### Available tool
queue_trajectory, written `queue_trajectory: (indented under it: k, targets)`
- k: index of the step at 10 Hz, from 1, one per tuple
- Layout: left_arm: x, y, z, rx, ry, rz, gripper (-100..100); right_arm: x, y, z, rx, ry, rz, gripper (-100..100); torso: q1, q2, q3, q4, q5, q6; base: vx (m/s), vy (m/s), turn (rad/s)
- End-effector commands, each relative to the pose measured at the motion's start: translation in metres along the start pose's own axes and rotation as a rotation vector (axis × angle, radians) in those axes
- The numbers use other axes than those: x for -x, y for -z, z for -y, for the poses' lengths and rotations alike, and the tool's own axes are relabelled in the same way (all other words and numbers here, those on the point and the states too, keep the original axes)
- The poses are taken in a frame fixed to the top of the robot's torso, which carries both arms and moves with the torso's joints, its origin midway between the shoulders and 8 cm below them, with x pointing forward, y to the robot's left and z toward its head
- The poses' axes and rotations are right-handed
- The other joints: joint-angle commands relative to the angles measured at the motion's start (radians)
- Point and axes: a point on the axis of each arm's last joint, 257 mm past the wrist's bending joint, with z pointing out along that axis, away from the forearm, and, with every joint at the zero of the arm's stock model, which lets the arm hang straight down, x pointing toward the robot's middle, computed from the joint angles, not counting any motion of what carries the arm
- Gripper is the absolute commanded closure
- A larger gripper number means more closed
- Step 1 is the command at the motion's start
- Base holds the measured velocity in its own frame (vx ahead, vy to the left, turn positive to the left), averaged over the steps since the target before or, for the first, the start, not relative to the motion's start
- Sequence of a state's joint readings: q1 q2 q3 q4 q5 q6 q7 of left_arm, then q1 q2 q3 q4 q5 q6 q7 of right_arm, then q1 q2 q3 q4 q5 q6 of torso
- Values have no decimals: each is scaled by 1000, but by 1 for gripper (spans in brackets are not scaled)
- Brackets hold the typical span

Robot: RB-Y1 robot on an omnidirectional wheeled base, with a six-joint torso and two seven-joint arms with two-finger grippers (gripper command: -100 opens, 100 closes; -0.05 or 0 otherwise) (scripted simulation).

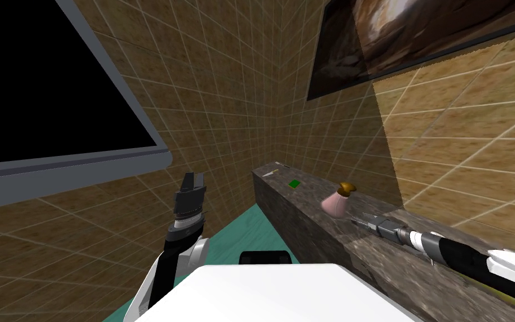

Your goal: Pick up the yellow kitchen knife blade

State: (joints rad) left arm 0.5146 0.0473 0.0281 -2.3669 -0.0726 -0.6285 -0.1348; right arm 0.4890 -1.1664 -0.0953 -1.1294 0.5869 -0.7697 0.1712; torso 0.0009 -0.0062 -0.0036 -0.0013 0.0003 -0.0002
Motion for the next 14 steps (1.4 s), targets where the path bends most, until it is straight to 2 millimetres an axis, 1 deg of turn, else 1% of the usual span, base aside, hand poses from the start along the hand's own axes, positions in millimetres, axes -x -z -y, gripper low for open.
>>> queue_trajectory:
  k: [1,3,4,5,7,9,10,12,14]
  targets:
    - [0,0,0,0,0,0,0,-10,13,12,-6,42,-55,-100,0,0,0,0,0,0,88,9,55]
    - [0,0,0,0,0,0,0,-40,36,22,25,118,-186,-100,1,1,1,0,0,1,83,24,100]
    - [0,0,0,0,0,0,0,-43,41,30,12,127,-205,-100,1,1,0,0,0,0,66,7,45]
    - [0,0,0,0,0,0,0,-43,41,30,12,127,-205,-100,1,2,1,0,0,1,24,-2,-15]
    - [0,0,0,0,0,0,0,-73,70,38,49,186,-343,-100,0,5,3,1,0,1,48,2,85]
    - [0,0,0,0,0,0,0,-107,105,46,78,215,-485,-100,-1,0,0,0,0,0,107,-10,96]
    - [0,0,0,0,0,0,0,-108,107,47,77,217,-490,-100,-1,0,0,0,0,1,58,-4,15]
    - [0,0,0,0,0,0,0,-135,140,50,113,232,-611,-100,0,4,2,1,0,1,50,-1,50]
    - [0,0,0,0,0,0,0,-135,140,50,113,232,-611,-100,0,5,3,1,0,1,24,-4,8]
